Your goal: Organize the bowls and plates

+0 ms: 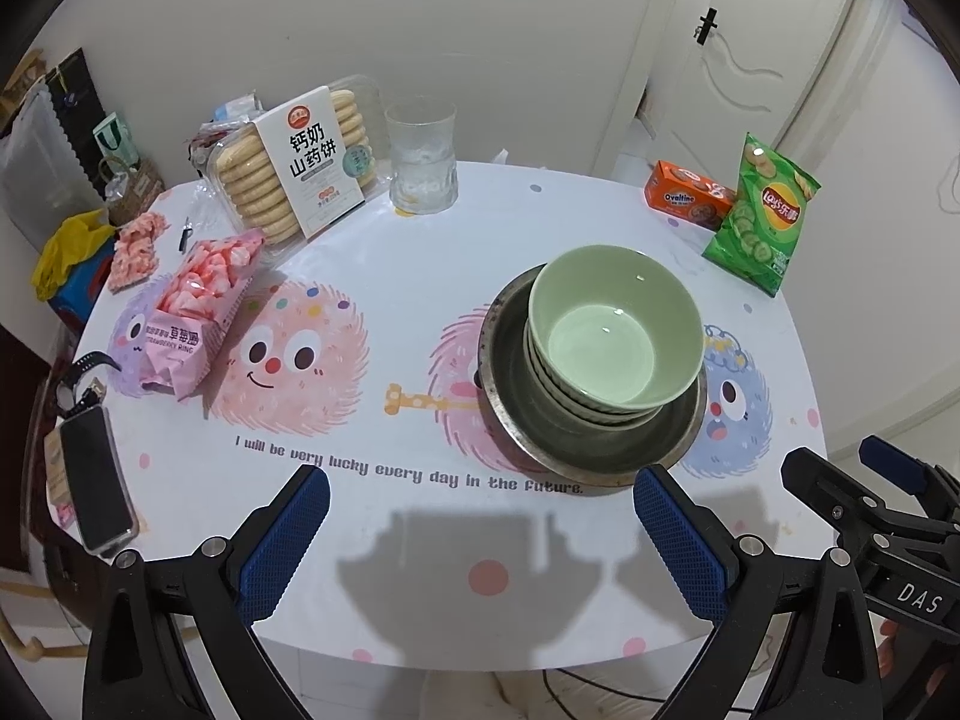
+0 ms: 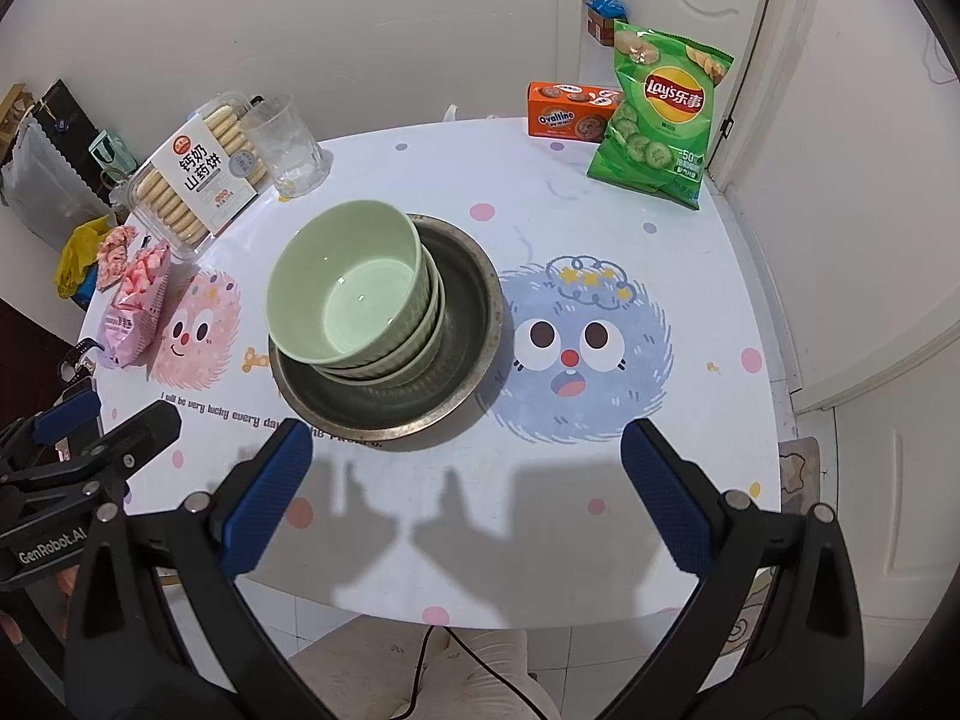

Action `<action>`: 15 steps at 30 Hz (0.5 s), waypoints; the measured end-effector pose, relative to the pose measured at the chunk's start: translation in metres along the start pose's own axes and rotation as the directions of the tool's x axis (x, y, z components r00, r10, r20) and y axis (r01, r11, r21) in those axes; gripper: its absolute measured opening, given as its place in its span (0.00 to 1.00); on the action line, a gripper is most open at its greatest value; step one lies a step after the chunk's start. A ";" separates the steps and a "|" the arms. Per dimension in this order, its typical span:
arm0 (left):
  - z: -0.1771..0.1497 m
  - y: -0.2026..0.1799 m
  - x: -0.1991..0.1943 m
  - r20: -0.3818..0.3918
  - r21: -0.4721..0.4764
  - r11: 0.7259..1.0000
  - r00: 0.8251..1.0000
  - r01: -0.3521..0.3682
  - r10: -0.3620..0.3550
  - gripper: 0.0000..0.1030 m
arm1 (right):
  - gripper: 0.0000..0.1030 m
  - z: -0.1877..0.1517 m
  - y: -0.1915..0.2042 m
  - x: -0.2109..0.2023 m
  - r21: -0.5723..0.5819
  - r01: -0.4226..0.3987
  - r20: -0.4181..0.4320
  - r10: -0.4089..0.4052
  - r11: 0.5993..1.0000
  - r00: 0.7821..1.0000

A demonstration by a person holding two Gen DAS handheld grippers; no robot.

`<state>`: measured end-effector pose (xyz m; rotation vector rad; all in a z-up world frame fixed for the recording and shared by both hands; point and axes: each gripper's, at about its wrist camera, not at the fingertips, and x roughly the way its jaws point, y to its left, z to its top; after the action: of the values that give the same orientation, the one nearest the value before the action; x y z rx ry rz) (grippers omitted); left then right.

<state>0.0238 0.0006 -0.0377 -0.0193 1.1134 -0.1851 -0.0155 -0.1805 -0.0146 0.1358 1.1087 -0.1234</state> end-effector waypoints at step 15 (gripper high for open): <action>0.000 0.000 0.001 -0.002 0.000 1.000 1.000 0.001 -0.001 1.00 | 0.99 -0.001 -0.001 0.001 -0.001 0.000 -0.004 0.000 1.000 1.000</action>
<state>0.0238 0.0002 -0.0388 -0.0196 1.1152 -0.1861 -0.0159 -0.1815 -0.0159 0.1353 1.1127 -0.1221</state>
